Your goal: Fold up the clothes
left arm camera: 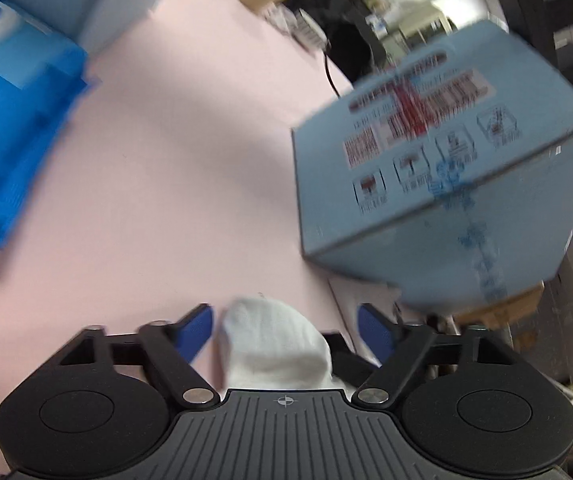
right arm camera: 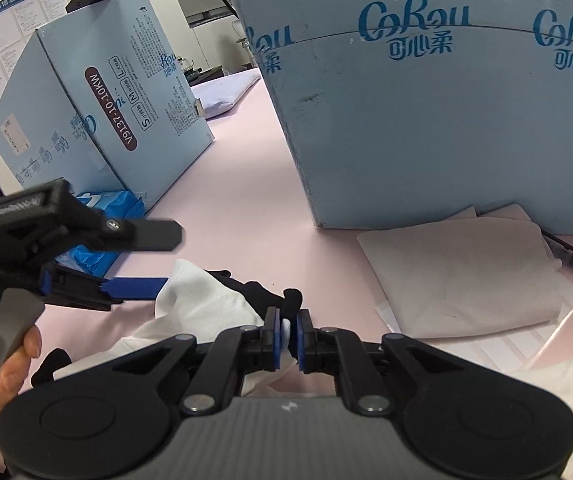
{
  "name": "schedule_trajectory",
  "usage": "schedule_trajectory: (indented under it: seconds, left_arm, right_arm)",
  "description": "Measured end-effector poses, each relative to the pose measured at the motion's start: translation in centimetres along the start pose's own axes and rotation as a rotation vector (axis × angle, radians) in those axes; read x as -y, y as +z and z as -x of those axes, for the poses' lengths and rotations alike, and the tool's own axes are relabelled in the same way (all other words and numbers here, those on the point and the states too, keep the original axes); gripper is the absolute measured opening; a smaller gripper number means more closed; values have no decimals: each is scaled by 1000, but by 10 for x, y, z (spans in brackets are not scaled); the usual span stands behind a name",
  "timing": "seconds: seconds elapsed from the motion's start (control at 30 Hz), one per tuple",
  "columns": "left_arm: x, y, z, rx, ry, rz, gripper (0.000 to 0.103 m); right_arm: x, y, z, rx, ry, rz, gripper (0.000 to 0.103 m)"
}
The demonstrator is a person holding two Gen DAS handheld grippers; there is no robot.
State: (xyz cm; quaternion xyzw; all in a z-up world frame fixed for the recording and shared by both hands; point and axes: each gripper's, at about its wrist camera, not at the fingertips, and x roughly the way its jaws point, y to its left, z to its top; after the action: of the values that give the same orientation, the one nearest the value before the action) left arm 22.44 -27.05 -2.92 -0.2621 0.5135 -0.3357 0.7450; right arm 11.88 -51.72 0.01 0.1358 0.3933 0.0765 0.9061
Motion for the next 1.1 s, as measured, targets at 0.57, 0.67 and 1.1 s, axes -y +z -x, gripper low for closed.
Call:
schedule_trajectory:
  seconds: [0.57, 0.67, 1.1]
  left_arm:
    - [24, -22, 46, 316, 81, -303, 7]
    - [28, -21, 49, 367, 160, -340, 7]
    - [-13, 10, 19, 231, 250, -178, 17]
  right_arm:
    - [-35, 6, -3, 116, -10, 94, 9]
    - [-52, 12, -10, 159, -47, 154, 9]
    - [-41, 20, -54, 77, -78, 85, 29]
